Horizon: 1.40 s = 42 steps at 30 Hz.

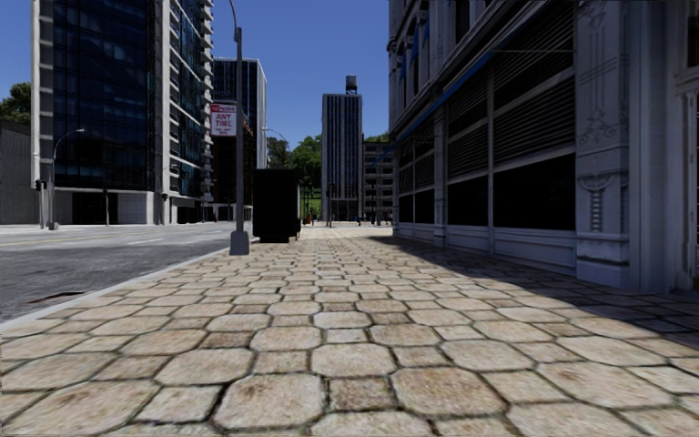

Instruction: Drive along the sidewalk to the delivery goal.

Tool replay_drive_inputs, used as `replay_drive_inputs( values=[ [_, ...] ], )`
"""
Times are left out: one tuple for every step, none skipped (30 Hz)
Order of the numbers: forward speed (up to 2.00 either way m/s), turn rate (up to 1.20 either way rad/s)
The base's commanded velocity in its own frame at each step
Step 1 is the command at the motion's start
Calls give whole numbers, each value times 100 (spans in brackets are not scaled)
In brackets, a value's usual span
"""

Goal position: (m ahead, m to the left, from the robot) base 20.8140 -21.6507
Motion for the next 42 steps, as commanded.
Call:
replay_drive_inputs(
  values=[
    [200, 0],
    [200, 0],
    [200, 0],
    [200, 0],
    [200, 0],
    [200, 0],
    [200, 0],
    [200, 0],
    [200, 0],
    [200, 0],
    [200, 0],
    [200, 0],
    [200, 0],
    [200, 0],
    [200, 0],
    [200, 0],
    [200, 0],
    [200, 0],
    [200, 0],
    [200, 0],
    [200, 0],
    [200, 0],
    [200, 0],
    [200, 0],
    [200, 0],
    [200, 0],
    [200, 0],
    [200, 0],
    [200, 0],
    [200, 0],
    [200, 0],
    [200, 0],
    [200, 0],
    [200, 0],
    [200, 0],
    [200, 0],
    [200, 0],
    [200, 0],
    [200, 0],
    [200, 0],
    [200, 0],
    [200, 0]
  ],
)
